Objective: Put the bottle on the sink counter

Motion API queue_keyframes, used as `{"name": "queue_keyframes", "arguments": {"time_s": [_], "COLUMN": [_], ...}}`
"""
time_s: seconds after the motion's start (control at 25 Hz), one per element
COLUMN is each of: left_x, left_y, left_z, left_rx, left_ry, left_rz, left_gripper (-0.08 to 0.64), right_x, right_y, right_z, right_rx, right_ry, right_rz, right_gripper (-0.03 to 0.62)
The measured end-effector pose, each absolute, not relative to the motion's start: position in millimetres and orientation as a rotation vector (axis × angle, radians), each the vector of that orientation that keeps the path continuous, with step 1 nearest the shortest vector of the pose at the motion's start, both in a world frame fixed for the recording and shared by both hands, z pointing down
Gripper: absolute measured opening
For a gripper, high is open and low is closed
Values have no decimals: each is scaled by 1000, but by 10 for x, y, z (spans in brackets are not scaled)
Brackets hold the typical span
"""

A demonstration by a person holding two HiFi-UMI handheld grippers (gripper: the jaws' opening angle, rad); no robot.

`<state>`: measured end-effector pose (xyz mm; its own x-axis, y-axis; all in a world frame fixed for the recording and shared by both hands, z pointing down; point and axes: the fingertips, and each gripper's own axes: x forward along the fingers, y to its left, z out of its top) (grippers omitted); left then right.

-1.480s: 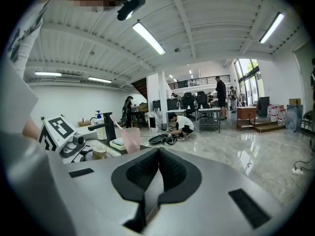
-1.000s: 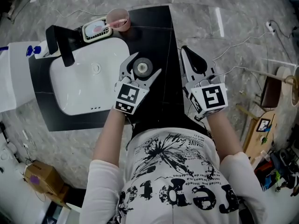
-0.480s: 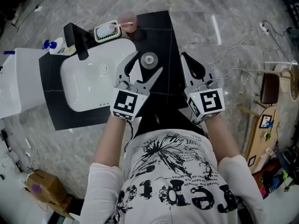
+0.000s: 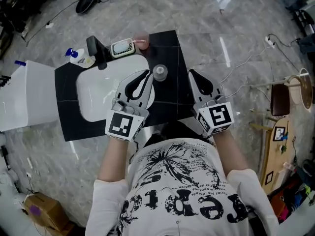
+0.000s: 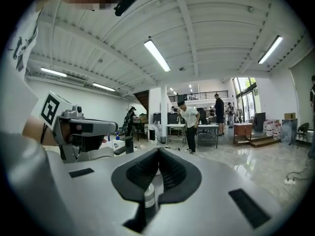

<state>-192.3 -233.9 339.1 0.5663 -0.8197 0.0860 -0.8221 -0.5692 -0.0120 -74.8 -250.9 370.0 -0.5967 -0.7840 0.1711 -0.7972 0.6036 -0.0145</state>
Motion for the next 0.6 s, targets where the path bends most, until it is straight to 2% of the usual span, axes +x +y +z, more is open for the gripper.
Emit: {"name": "queue_keyframes", "arguments": {"time_s": [0.12, 0.6], "left_x": [-2041, -2406], "left_y": [-2157, -1627], "left_z": [3196, 2765], "left_rx": [2762, 2758], "left_ry": [-1466, -1563], "left_rz": [96, 87], "left_gripper": [15, 14], "right_x": [-792, -1024], "right_y": [-2358, -1884], "right_z": [3519, 3026], "right_rx": [1322, 1296], "right_ry": [-2697, -2744], "right_rz": [102, -12], "right_gripper": [15, 14]}}
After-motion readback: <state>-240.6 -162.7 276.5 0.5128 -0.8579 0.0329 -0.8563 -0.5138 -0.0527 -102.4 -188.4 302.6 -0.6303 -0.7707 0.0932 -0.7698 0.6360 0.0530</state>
